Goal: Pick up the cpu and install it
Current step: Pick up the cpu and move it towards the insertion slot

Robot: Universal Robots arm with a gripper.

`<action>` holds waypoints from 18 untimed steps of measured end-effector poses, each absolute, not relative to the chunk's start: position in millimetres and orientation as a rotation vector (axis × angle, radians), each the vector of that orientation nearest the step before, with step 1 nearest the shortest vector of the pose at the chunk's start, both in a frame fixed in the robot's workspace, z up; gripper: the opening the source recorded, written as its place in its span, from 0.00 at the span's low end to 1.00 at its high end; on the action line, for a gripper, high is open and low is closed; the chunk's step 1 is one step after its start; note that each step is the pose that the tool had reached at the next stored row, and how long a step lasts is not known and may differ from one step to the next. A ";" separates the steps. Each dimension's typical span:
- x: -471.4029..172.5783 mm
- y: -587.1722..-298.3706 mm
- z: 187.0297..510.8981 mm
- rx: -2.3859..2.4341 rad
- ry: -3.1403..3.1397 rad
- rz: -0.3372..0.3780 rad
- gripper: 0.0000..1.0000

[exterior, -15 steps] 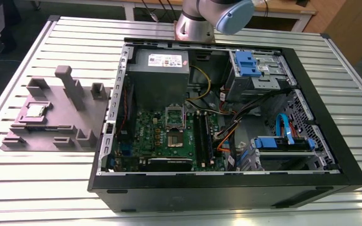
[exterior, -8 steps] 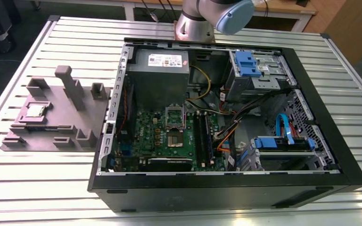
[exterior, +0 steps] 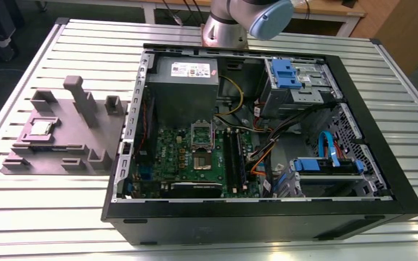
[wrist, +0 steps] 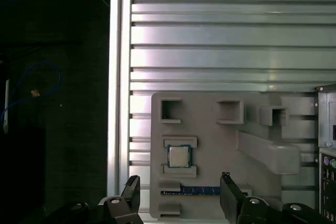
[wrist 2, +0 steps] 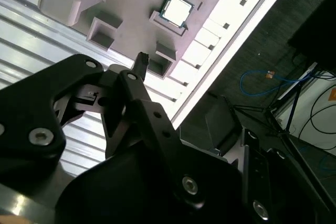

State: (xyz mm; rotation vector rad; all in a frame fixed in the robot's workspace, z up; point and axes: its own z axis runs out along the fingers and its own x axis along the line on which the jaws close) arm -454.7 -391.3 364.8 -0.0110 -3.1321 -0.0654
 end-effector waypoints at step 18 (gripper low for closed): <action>-458.1 -391.3 358.8 -0.009 -3.132 -0.065 0.71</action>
